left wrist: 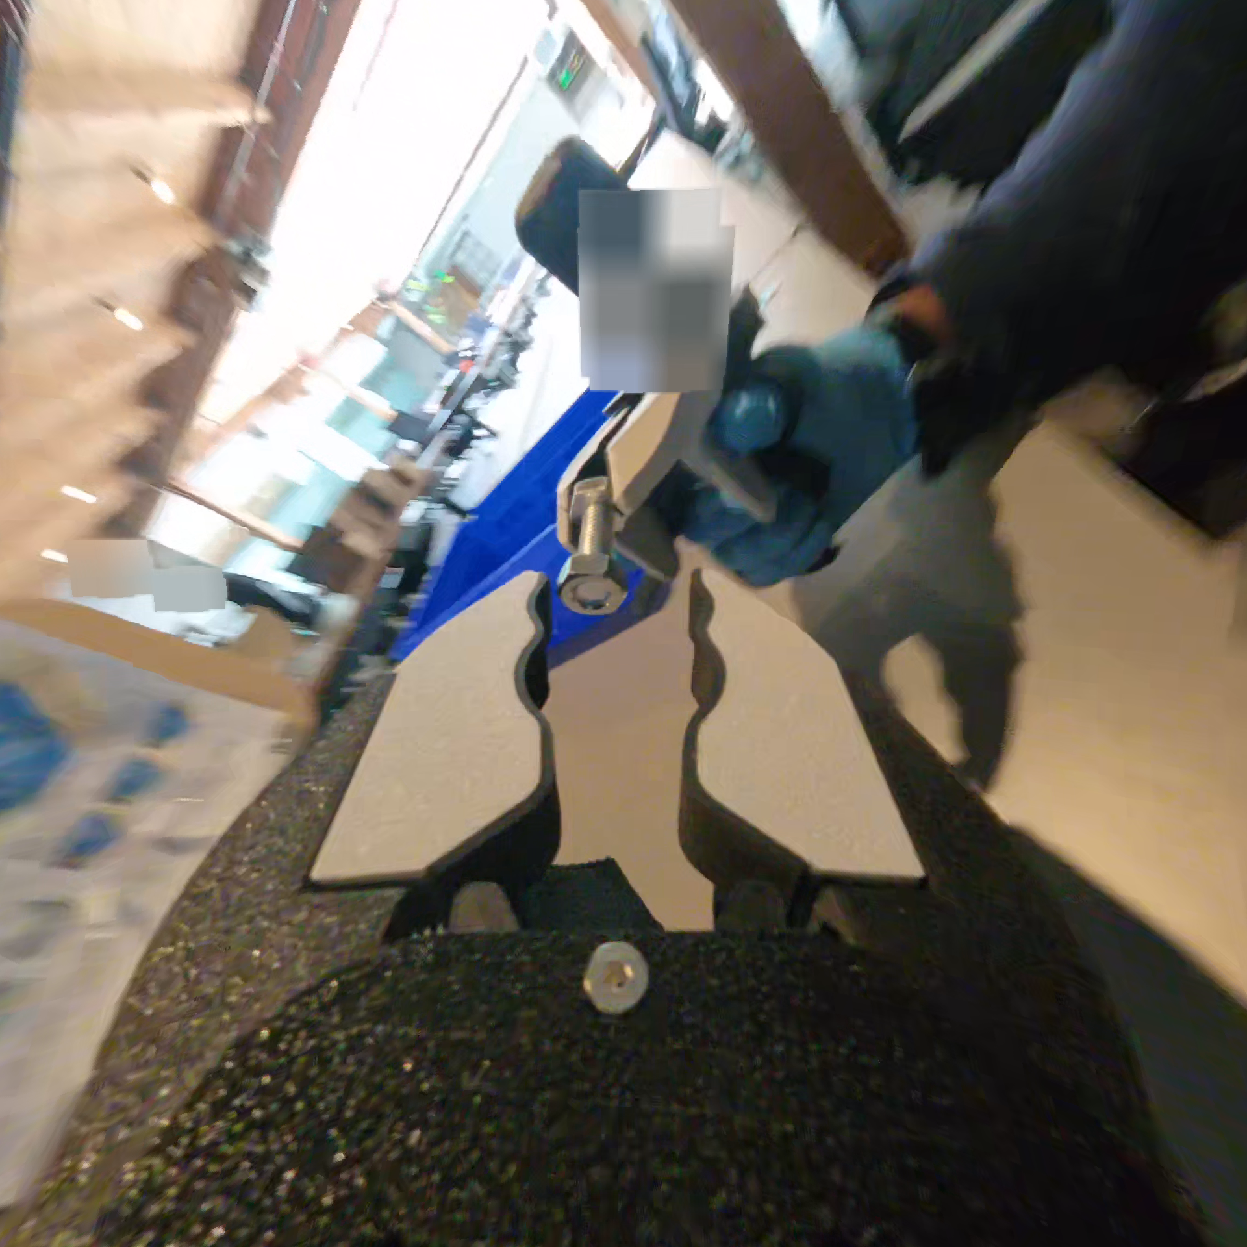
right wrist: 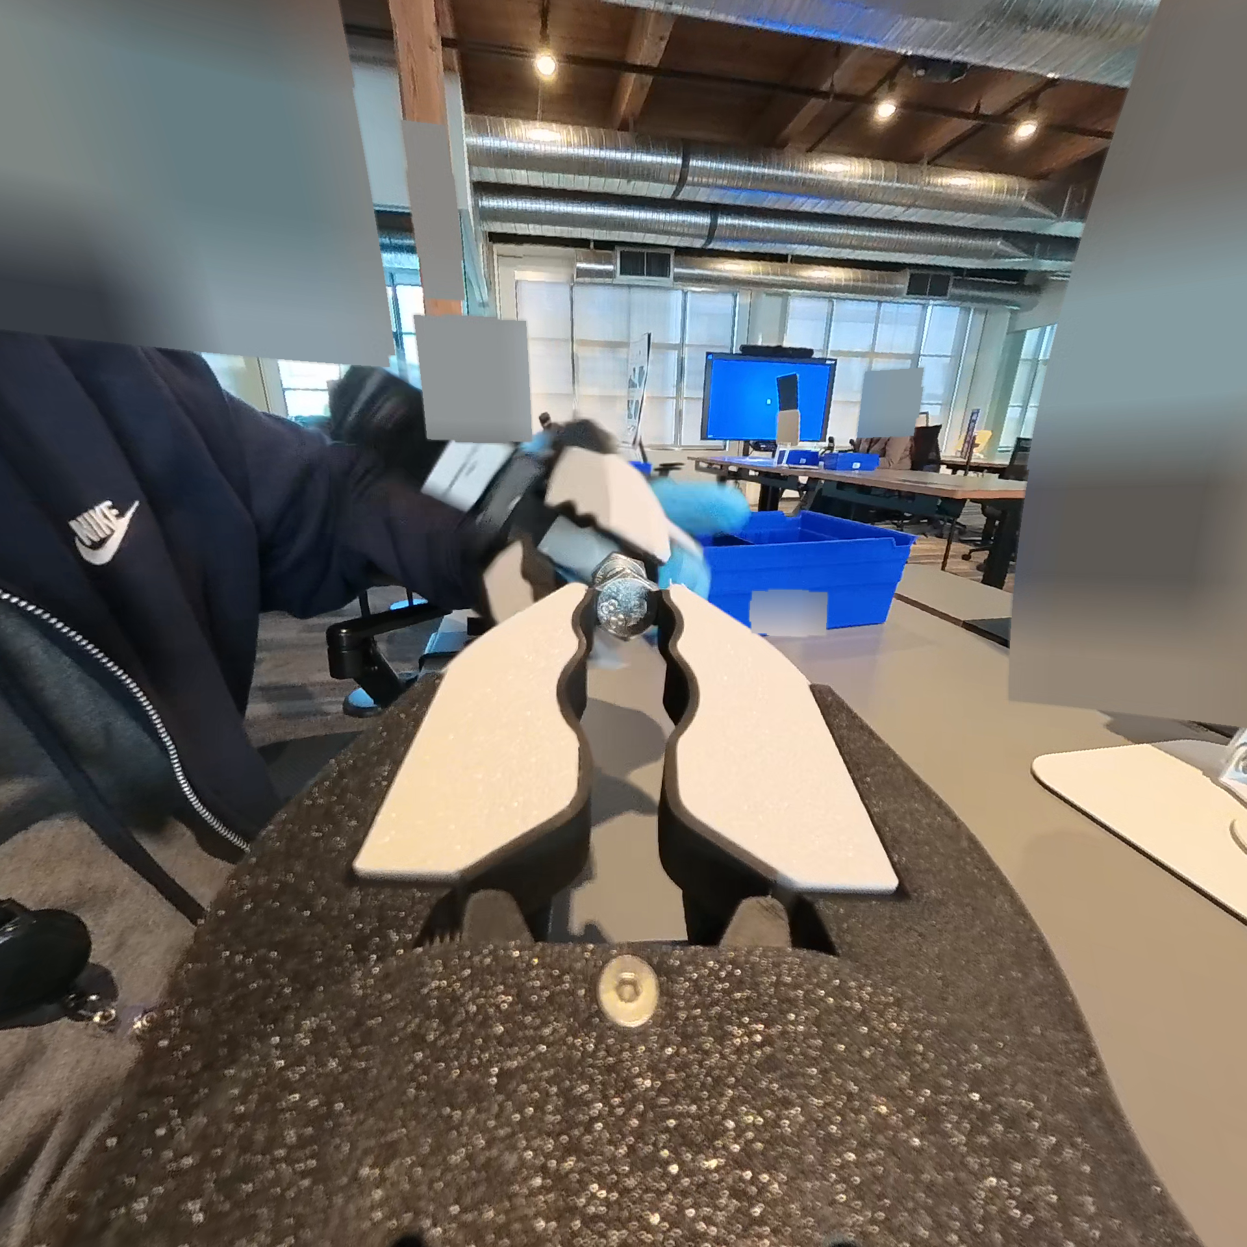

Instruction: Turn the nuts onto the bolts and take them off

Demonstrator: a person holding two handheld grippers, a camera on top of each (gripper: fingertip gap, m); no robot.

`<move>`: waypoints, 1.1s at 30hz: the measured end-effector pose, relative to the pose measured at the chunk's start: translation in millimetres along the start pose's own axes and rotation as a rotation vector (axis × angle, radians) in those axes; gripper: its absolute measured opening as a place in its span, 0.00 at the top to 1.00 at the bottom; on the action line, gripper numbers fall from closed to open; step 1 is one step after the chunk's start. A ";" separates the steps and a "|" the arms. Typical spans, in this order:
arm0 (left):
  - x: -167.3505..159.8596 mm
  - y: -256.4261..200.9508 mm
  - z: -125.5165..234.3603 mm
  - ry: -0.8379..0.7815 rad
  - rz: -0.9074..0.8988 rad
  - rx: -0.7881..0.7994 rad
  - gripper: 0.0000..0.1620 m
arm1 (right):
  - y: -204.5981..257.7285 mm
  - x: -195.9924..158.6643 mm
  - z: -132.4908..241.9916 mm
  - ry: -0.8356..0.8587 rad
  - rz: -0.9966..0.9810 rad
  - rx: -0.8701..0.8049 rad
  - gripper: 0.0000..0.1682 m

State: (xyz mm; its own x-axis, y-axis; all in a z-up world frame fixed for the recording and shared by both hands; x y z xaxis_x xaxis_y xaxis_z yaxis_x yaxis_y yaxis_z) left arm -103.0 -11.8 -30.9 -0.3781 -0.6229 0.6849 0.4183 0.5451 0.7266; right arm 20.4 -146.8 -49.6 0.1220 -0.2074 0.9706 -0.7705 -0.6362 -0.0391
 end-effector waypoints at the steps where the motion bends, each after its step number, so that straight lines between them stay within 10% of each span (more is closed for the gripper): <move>1: -0.1 3.3 0.7 -0.023 0.122 -0.027 0.76 | 0.0 0.2 0.4 -0.002 0.001 -0.001 0.90; 12: -11.7 12.1 -3.9 -0.018 0.660 -0.178 0.89 | 1.0 -0.1 -0.9 0.003 0.005 0.008 0.90; 21: 2.4 -3.1 0.0 0.030 -0.347 0.141 0.89 | -0.5 -1.0 -1.5 -0.023 -0.046 0.038 0.90; 26: 0.6 5.8 -0.8 -0.017 0.087 0.028 0.74 | -1.9 0.5 0.1 -0.053 -0.057 0.036 0.90; 33: -7.0 18.9 -0.6 -0.051 0.570 -0.087 0.77 | -2.0 0.7 -0.3 -0.047 -0.048 0.032 0.90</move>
State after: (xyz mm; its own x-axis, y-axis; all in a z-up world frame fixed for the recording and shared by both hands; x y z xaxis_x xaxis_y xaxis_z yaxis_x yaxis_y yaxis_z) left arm -92.0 2.6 -22.0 -0.1109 -0.2155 0.9702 0.6333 0.7370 0.2361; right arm 21.8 -145.4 -48.8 0.1880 -0.2102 0.9594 -0.7427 -0.6697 -0.0012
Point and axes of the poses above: each gripper's, where its closed fingertips meet, z back along the fingers, x out of its top, y = z × x across the jaws, the point moved 9 cm from there along z, back along the fingers, and after that the axes turned 7 degrees about x, right-handed, at the moved point
